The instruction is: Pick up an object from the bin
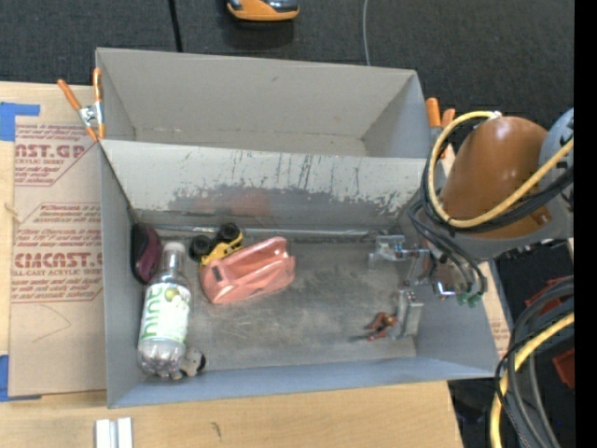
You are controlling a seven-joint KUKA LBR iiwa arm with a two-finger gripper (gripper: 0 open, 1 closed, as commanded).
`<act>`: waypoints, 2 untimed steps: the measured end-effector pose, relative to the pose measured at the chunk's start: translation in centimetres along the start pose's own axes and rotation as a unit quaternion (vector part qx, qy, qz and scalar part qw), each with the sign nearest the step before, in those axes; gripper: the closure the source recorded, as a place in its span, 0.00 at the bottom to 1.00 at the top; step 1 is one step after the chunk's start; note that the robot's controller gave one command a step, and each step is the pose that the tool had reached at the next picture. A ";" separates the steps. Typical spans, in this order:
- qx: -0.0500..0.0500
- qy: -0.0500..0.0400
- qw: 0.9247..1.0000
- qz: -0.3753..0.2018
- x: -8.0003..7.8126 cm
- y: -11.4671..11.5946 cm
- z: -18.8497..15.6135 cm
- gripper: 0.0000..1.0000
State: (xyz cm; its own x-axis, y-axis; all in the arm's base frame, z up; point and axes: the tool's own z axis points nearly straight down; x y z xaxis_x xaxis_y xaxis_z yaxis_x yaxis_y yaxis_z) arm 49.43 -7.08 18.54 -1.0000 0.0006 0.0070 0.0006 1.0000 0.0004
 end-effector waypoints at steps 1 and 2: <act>0.000 -0.004 1.000 -0.001 -0.2 0.0 -0.4 0.00; 0.001 -0.007 0.999 -0.036 0.0 -1.7 3.8 0.00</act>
Offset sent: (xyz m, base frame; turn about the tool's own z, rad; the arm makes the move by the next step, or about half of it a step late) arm -0.0060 -0.0434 -0.1040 -0.1677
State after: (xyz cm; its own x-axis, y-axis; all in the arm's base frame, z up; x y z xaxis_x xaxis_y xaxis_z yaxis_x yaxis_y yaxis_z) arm 49.45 -8.74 14.77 -0.9975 -0.0706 -0.0066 -0.0706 0.9975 -0.0012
